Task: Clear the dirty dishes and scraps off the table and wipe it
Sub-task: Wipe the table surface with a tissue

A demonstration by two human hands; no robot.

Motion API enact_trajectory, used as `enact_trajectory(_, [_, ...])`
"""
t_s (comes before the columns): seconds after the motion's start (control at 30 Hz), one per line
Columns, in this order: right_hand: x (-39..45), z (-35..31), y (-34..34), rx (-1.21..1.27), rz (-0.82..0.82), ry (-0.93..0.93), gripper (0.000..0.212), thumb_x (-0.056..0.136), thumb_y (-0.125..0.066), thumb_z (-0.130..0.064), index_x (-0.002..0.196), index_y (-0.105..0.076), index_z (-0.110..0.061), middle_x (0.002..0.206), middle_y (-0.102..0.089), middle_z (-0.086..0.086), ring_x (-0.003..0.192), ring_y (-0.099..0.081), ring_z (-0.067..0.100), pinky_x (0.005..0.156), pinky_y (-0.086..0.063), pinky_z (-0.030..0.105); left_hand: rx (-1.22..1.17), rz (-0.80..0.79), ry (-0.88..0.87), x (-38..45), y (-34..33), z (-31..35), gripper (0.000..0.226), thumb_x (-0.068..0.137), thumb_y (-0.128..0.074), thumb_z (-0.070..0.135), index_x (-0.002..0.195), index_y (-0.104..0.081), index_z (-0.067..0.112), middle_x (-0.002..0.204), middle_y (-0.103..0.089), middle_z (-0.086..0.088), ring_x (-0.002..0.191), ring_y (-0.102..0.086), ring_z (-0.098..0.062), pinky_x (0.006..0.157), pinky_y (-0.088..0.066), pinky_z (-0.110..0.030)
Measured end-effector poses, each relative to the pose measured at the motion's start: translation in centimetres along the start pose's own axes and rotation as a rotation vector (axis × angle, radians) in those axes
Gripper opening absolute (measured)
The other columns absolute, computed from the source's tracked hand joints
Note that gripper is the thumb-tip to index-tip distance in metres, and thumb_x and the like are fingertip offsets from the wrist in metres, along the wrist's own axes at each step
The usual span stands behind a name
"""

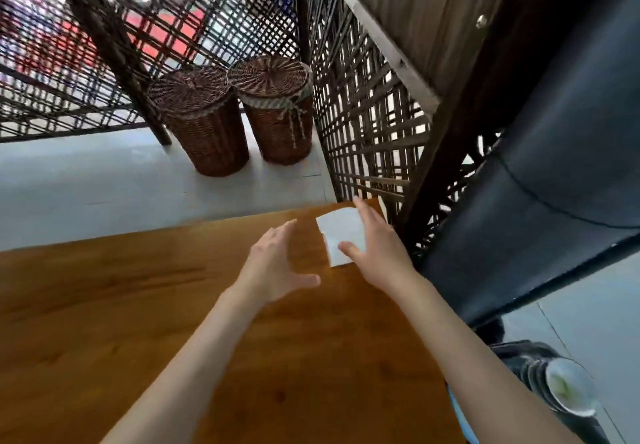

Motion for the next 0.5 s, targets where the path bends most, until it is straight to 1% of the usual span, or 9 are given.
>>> enact_trajectory(0.07, [2.3, 1.4, -1.1, -0.052, 0.011, -0.013, 0.079, 0.088, -0.062, -0.029, 0.149, -0.012, -0.025, 0.155, -0.021, -0.003, 0.141, -0.021, 0.017, 0.111, -0.026, 0.037, 0.045, -0.032, 0.009, 2.9, -2.2, -0.9, 0.114, 0.061, -0.082, 0.051, 0.149, -0.014, 0.026, 0.155, -0.024, 0.000, 0.143, -0.016, -0.023, 0.115, -0.020, -0.048])
enact_trajectory(0.13, [4.0, 2.5, -2.2, -0.112, 0.006, -0.015, 0.076, 0.089, -0.061, -0.025, 0.149, -0.014, -0.024, 0.154, -0.022, -0.003, 0.141, -0.021, 0.017, 0.111, -0.026, 0.036, 0.109, -0.053, 0.015, 5.1, -4.5, -1.9, 0.121, 0.059, -0.080, 0.056, 0.150, -0.007, 0.025, 0.157, -0.016, 0.000, 0.145, -0.005, -0.022, 0.117, -0.005, -0.047])
enact_trajectory(0.2, [5.0, 3.3, -3.5, -0.160, -0.006, -0.019, 0.072, 0.089, -0.061, -0.020, 0.148, -0.019, -0.023, 0.152, -0.028, -0.002, 0.141, -0.023, 0.018, 0.110, -0.029, 0.035, 0.151, -0.071, -0.002, 6.7, -6.8, -2.6, 0.128, 0.056, -0.079, 0.061, 0.150, 0.000, 0.025, 0.159, -0.008, 0.003, 0.145, 0.006, -0.021, 0.112, 0.010, -0.044])
enact_trajectory(0.23, [5.3, 3.7, -3.9, -0.172, -0.007, -0.024, 0.070, 0.090, -0.060, -0.018, 0.147, -0.021, -0.023, 0.151, -0.032, -0.001, 0.140, -0.026, 0.018, 0.108, -0.031, 0.035, 0.152, -0.071, -0.014, 7.2, -7.8, -2.7, 0.131, 0.054, -0.078, 0.063, 0.150, 0.002, 0.025, 0.159, -0.005, 0.004, 0.145, 0.009, -0.020, 0.109, 0.015, -0.042])
enact_trajectory(0.3, [5.8, 4.1, -4.2, -0.201, 0.013, -0.020, 0.061, 0.091, -0.058, -0.014, 0.145, -0.030, -0.022, 0.146, -0.040, -0.001, 0.135, -0.035, 0.017, 0.104, -0.036, 0.032, 0.138, -0.043, -0.043, 8.0, -9.2, -2.5, 0.132, 0.052, -0.077, 0.066, 0.150, 0.000, 0.025, 0.159, -0.005, 0.005, 0.145, 0.010, -0.019, 0.105, 0.018, -0.043])
enact_trajectory(0.4, [6.2, 4.5, -3.6, -0.211, 0.073, -0.010, 0.043, 0.092, -0.054, -0.012, 0.134, -0.048, -0.020, 0.132, -0.055, 0.001, 0.121, -0.050, 0.018, 0.096, -0.044, 0.030, 0.102, 0.010, -0.073, 8.9, -9.8, -2.3, 0.127, 0.050, -0.078, 0.065, 0.149, -0.008, 0.025, 0.158, -0.007, 0.006, 0.145, 0.009, -0.017, 0.105, 0.019, -0.045])
enact_trajectory(0.5, [6.4, 4.8, -3.2, -0.194, 0.103, -0.007, 0.032, 0.093, -0.053, -0.013, 0.123, -0.060, -0.020, 0.118, -0.065, 0.002, 0.108, -0.059, 0.018, 0.085, -0.049, 0.027, 0.081, 0.005, -0.102, 9.8, -9.7, -2.0, 0.125, 0.050, -0.080, 0.062, 0.147, -0.008, 0.034, 0.159, -0.005, 0.007, 0.144, 0.011, -0.018, 0.103, 0.023, -0.046])
Point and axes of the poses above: each hand's wrist, its own x-axis towards the middle knuckle, its own y-axis out of the back of the hand, z = x × y, the point moved 10 cm from there along x, towards the middle knuckle
